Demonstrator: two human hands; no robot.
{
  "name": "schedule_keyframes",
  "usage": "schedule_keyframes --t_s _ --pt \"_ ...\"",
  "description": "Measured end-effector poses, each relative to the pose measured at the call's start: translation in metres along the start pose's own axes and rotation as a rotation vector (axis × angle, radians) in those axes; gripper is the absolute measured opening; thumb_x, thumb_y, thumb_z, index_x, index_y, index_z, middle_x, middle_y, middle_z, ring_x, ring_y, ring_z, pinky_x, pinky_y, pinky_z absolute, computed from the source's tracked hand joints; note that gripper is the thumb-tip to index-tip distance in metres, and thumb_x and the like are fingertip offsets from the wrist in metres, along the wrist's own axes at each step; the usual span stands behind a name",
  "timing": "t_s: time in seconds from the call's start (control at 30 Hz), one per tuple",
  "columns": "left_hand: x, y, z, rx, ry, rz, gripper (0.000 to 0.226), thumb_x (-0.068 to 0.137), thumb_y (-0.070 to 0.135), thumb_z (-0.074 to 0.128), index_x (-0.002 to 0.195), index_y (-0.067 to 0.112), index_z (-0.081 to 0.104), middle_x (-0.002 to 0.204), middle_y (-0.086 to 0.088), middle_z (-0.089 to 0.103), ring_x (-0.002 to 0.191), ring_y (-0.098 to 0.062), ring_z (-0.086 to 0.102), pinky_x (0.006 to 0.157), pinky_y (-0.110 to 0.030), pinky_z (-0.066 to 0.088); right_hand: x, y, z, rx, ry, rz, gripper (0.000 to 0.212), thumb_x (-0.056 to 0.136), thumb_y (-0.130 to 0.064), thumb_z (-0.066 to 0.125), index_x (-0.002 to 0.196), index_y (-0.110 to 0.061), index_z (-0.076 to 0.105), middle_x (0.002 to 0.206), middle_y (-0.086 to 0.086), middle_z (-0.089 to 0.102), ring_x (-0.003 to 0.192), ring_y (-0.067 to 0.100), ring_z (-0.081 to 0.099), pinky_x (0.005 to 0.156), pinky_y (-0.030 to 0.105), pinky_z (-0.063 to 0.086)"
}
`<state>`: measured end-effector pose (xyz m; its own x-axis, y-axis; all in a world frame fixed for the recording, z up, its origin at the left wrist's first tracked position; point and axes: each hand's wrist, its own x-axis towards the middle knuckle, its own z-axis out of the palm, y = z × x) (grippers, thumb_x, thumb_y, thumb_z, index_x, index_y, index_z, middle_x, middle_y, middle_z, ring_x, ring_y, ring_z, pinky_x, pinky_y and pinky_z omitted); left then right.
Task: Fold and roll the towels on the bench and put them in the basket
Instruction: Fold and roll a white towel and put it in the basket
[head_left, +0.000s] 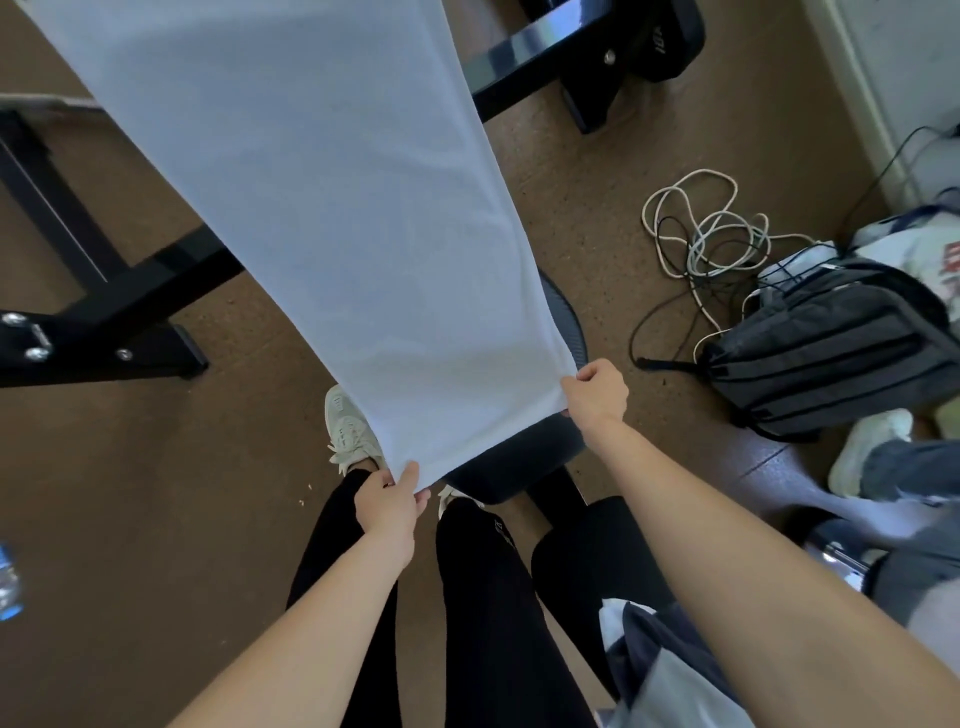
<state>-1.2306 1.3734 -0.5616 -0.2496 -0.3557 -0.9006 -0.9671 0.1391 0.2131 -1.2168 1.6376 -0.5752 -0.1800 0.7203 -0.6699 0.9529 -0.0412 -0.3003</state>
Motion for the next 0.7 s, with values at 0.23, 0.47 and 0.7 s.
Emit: schedule_keyframes --t_s 0.23,0.47,0.7 --pt "-0.062 0.054 -0.038 -0.132 0.012 0.194 0.017 0.100 0.020 0.069 0.114 0.016 0.060 0.100 -0.008 0.070 0.063 -0.014 0.065 0.063 -0.026 0.055 -0.052 -0.044 -0.045 0.325 -0.081 -0.104 0.027 0.096 -0.009 0.063 0.119 -0.018 0.053 0.093 0.011 0.064 0.063 0.015 0.057 0.053 0.024 0.052" --pt "-0.085 0.138 -0.086 -0.348 -0.231 0.274 0.010 0.100 0.013 0.067 0.104 0.011 0.075 0.079 0.000 0.065 0.066 -0.008 0.052 0.063 -0.018 0.053 -0.079 -0.135 -0.078 0.684 -0.269 -0.133 0.006 0.096 -0.011 0.069 0.102 -0.011 0.071 0.097 0.008 0.074 0.076 0.019 0.071 0.065 0.027 0.058" --pt "-0.091 0.218 -0.113 -0.247 -0.174 0.563 0.029 0.092 -0.003 0.072 0.115 0.014 0.076 0.109 -0.001 0.078 0.098 -0.011 0.072 0.085 -0.024 0.056 -0.095 -0.238 -0.079 0.615 -0.286 -0.444 0.016 0.095 -0.003 0.066 0.108 -0.012 0.069 0.099 0.007 0.078 0.088 0.021 0.077 0.074 0.029 0.062"
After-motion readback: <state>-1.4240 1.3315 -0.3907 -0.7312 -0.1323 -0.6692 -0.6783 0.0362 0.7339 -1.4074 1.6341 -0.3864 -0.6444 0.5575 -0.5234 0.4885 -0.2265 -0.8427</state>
